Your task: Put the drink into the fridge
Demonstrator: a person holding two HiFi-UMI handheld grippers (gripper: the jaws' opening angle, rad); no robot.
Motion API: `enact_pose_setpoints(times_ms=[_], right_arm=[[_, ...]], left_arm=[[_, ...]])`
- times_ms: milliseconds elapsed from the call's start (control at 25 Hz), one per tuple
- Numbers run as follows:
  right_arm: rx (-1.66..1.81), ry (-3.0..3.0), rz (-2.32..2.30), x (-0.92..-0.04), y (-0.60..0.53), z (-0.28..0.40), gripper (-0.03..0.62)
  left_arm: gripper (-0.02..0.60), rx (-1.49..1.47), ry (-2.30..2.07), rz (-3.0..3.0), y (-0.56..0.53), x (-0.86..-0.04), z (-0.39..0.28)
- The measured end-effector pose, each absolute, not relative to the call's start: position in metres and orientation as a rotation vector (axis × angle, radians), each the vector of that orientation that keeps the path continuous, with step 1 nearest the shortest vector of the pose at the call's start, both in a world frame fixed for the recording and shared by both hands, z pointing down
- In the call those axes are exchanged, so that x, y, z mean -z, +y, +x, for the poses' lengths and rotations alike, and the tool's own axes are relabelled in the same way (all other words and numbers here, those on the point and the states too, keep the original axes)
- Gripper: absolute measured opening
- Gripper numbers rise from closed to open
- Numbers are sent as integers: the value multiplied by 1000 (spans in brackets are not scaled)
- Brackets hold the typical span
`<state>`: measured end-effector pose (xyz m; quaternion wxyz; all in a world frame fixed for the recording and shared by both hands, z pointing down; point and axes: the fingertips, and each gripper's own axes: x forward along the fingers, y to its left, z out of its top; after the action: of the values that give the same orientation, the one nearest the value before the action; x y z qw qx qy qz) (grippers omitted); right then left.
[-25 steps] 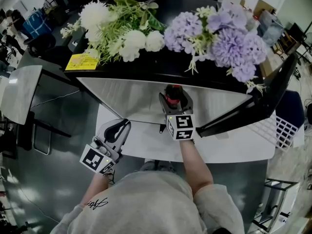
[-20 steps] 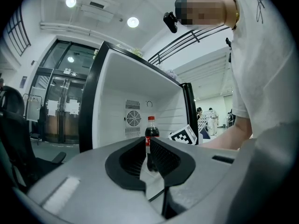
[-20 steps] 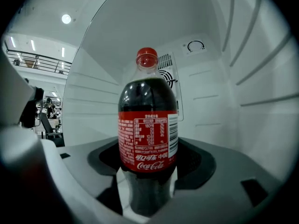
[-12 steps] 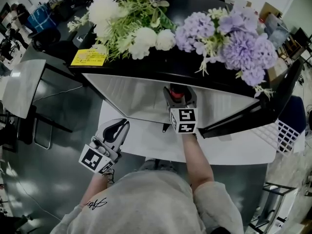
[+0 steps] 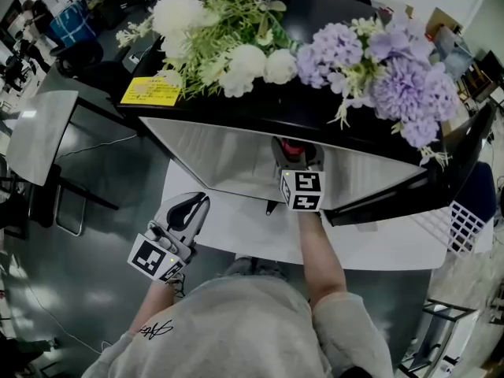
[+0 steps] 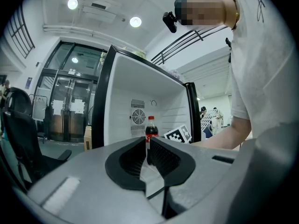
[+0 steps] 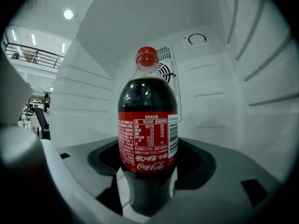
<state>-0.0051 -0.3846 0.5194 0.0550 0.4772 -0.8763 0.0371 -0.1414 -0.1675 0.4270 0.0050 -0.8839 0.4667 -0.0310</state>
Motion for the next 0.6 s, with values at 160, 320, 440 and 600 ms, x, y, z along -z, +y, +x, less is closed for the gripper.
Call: enact_pose_setpoints(times_ms=[160,320,440,600], right_arm=[[-120,-2661,1462,-520,-390,-3,307],[-131,-2654,1474,-522,-393,-1,307],[-129,-2650,1481,-523,-396,0,307],[-121,-2653,1493,-520,-399,0,307]], left_arm=[[30,101,1471,-2767,-168,-427,-142],[31,99,1471,-2770,-168,-429,-141],[31,99,1468,-2773,-169,-430,-141],[31,99,1476,-2773,-169,-431,-141]])
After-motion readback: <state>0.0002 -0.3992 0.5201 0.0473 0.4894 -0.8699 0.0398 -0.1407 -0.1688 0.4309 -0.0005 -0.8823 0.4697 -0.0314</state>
